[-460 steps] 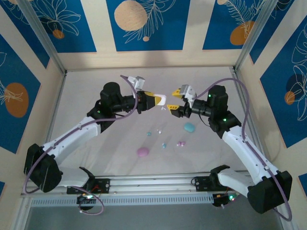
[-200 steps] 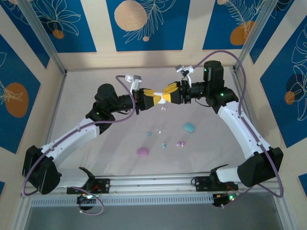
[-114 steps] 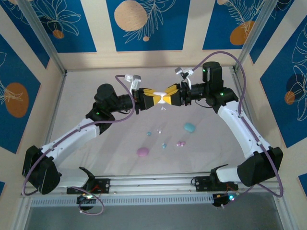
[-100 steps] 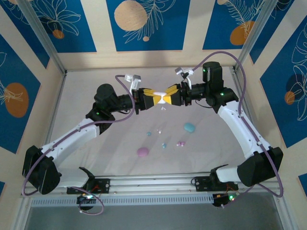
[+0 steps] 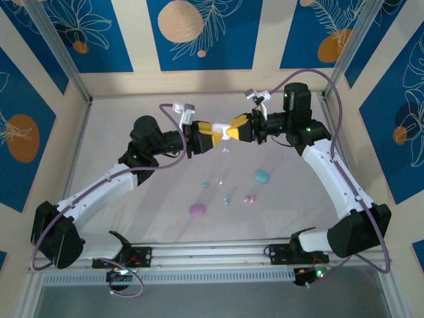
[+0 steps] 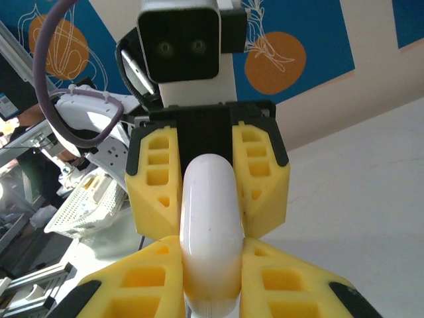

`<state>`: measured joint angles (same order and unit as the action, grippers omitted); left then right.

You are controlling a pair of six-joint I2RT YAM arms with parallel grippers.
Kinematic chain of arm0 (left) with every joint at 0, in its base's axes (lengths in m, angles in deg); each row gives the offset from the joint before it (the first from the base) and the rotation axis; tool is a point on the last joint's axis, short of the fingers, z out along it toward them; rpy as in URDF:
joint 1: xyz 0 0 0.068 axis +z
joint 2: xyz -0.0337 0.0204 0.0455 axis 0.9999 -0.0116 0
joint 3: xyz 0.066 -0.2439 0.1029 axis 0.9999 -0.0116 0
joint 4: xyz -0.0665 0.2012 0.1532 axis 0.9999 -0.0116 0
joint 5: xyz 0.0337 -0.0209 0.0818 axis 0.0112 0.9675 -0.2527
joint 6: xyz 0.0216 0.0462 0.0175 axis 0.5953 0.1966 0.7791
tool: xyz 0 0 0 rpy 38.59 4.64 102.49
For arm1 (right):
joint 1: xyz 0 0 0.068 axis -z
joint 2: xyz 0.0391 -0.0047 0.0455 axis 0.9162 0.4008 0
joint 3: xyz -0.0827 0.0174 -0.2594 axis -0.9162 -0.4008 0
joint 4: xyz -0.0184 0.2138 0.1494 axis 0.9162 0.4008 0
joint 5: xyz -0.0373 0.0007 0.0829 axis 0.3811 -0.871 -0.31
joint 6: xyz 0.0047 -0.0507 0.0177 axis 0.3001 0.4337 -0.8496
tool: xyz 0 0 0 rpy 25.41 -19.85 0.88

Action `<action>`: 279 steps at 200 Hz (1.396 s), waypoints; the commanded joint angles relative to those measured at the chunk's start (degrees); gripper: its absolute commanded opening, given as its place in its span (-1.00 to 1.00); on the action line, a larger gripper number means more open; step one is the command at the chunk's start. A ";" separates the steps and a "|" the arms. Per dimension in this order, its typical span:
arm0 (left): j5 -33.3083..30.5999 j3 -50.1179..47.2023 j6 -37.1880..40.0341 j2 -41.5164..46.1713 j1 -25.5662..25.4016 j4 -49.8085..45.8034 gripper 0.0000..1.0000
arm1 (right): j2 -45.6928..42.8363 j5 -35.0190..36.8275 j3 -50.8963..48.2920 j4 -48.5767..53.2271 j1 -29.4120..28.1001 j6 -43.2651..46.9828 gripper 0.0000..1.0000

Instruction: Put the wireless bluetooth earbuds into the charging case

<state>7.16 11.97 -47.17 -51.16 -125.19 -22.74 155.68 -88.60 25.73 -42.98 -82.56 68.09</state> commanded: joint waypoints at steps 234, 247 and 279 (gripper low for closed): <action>1.99 2.54 -1.60 -2.29 0.01 3.70 -0.42 | -0.55 -0.73 -0.23 -0.76 -1.00 -1.15 -0.73; 1.98 2.43 -1.45 -2.20 0.08 3.53 -0.53 | -0.49 -0.48 -0.22 -0.67 -1.00 -1.15 -0.70; 2.00 2.06 0.20 -1.67 0.00 2.61 -0.73 | -0.58 2.12 0.47 0.36 -0.78 -1.77 -0.48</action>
<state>8.87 12.84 -48.81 -53.11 -125.19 -20.88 155.68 -87.70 25.38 -44.67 -83.17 67.00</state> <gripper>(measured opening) 0.206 0.204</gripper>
